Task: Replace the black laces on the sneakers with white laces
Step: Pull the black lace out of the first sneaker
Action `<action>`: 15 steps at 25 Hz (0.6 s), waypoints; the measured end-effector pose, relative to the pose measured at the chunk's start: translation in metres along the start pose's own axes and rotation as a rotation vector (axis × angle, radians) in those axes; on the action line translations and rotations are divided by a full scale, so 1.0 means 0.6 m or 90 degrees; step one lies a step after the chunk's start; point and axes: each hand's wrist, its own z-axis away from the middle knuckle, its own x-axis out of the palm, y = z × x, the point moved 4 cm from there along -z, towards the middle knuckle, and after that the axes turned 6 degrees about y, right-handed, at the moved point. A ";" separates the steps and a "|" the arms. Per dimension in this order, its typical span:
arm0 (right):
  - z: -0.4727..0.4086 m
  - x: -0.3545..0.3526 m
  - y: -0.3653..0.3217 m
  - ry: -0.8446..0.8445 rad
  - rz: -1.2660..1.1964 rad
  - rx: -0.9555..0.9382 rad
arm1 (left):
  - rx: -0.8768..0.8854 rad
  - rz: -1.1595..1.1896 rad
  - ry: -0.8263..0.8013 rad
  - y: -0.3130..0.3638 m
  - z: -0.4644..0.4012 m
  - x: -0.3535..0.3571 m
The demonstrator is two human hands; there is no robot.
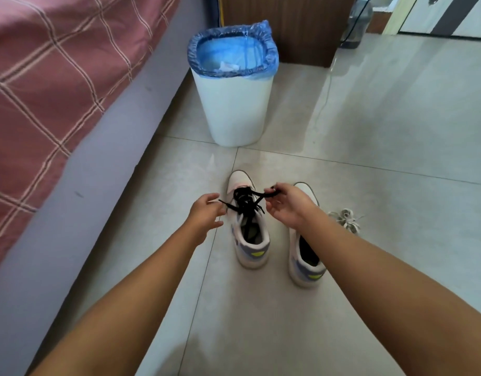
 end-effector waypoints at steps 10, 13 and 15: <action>0.004 0.001 -0.003 -0.100 0.751 -0.359 | 0.340 -0.375 0.006 0.020 0.030 0.047; 0.002 0.014 0.012 -0.109 0.855 -0.374 | 0.334 -0.383 -0.001 0.010 0.035 0.043; 0.000 0.014 0.015 -0.094 0.817 -0.336 | 0.285 -0.336 -0.011 0.004 0.031 0.040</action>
